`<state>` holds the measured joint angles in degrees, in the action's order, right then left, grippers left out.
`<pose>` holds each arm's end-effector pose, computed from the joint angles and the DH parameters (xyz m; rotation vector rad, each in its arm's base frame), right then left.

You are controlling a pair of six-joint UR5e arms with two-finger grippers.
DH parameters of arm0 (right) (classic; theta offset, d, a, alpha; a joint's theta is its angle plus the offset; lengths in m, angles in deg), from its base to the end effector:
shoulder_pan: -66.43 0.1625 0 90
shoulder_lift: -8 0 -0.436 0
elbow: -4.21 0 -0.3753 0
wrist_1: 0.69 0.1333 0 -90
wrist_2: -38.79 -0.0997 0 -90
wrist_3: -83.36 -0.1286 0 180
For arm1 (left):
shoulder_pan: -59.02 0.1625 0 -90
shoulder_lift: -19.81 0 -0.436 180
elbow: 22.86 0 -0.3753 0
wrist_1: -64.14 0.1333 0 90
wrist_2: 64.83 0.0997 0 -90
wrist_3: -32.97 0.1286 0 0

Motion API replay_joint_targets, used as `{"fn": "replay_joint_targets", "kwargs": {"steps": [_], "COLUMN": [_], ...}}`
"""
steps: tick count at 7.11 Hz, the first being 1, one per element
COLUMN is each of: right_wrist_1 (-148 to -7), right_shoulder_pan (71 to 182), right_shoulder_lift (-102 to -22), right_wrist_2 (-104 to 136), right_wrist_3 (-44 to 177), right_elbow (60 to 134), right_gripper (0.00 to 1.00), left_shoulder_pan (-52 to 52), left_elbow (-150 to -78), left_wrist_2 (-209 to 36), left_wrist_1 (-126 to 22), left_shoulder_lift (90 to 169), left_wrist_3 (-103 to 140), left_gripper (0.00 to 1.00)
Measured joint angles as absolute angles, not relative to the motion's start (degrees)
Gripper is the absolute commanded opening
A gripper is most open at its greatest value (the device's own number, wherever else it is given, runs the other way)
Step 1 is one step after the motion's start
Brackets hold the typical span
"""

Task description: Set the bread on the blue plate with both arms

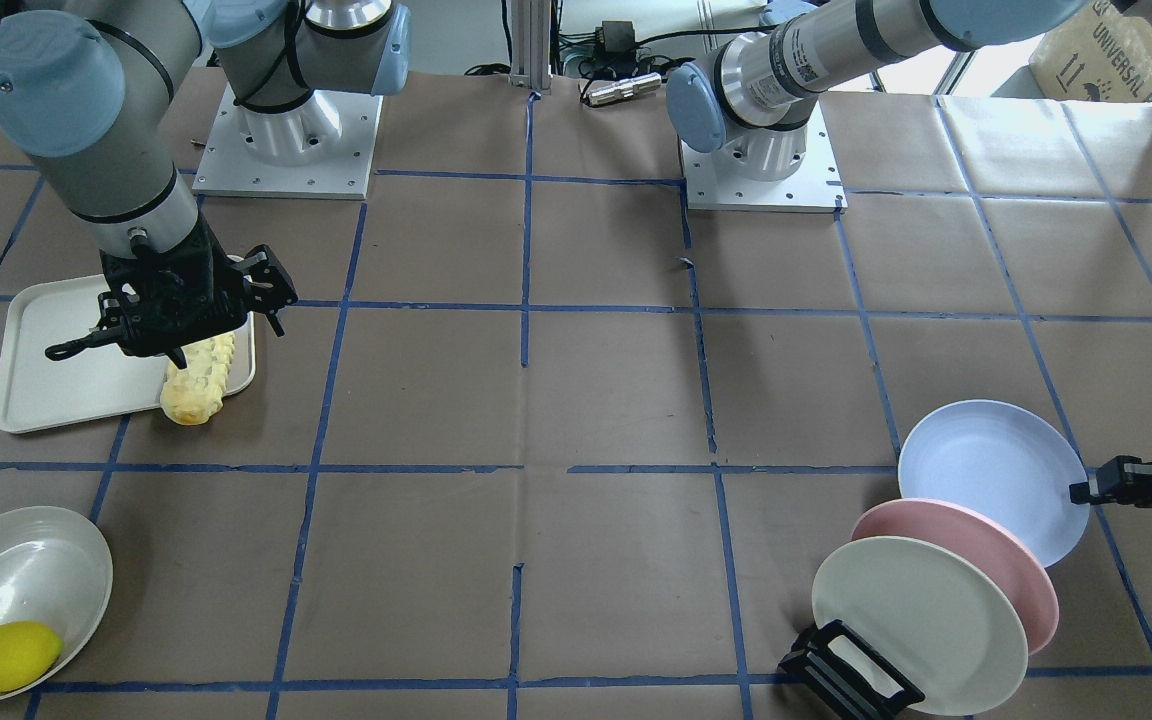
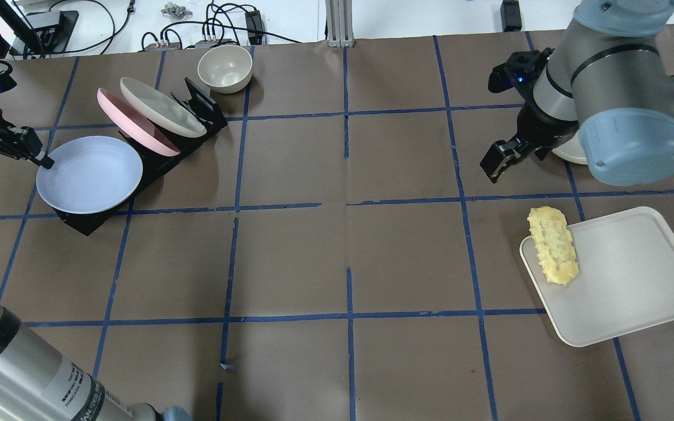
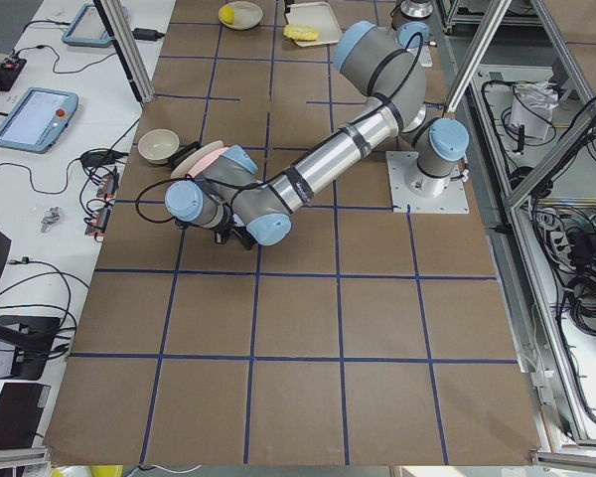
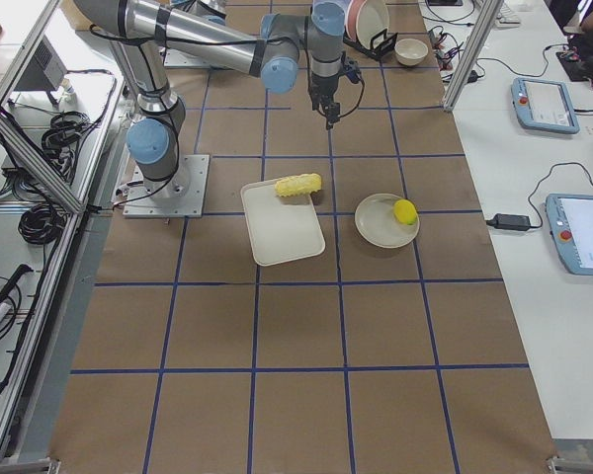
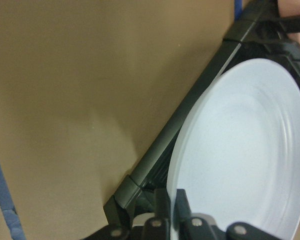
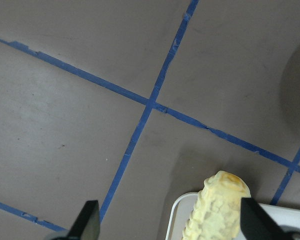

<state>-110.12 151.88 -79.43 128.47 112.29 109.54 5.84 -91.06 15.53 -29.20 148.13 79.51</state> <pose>0.0955 -0.4889 0.3568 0.6629 -3.0682 0.0427 0.2841 -0.6378 0.2447 -0.1946 -2.7730 -0.2076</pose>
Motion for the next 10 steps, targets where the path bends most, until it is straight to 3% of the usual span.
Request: {"fn": "replay_joint_targets", "kwargs": {"steps": [5, 10], "right_wrist_1": [-110.2, -110.2], "right_shoulder_pan": [152.3, 152.3], "right_shoulder_lift": [-79.3, -79.1], "right_wrist_2": [128.6, 128.5], "right_wrist_3": [112.4, 112.5], "right_elbow": [110.1, 110.5], "right_gripper": [1.0, 1.0], "left_shoulder_pan": [5.8, -0.5], "left_elbow": [-92.7, -101.8], "left_wrist_2": [16.3, 15.9], "left_wrist_1": [-34.3, -38.9], "left_shoulder_lift": [143.3, 131.1], "left_wrist_3": [79.3, 71.1], "left_gripper": [0.11, 0.08]}}
